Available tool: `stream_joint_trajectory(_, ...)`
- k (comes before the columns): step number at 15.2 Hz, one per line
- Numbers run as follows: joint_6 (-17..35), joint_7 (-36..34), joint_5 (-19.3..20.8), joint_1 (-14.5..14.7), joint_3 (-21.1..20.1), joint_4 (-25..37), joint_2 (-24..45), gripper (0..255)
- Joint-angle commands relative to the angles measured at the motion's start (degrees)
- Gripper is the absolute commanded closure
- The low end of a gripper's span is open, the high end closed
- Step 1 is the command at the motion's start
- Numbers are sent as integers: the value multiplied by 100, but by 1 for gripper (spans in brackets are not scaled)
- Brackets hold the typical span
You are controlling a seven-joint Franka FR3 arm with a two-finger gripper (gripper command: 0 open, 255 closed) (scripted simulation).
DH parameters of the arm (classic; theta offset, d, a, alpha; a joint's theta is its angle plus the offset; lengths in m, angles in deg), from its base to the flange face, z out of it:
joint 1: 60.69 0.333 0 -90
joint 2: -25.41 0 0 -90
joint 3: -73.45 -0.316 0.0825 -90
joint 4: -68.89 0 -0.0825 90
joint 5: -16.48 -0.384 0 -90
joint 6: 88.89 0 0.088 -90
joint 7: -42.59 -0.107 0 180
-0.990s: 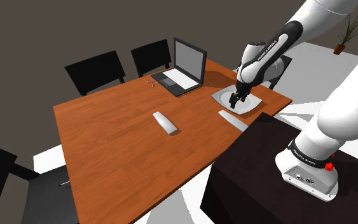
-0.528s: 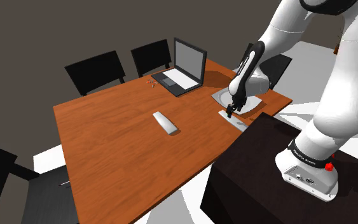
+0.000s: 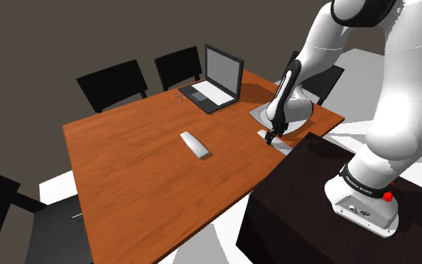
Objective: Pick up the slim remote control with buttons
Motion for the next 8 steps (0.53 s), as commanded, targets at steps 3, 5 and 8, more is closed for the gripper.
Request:
stream_joint_trajectory(3, 92, -3, -17, -33, -59, 32, 118, 255)
stream_joint_trajectory(5, 90, -7, -18, -27, -59, 32, 115, 255)
stream_joint_trajectory(8, 94, -7, -19, -29, -61, 33, 121, 255)
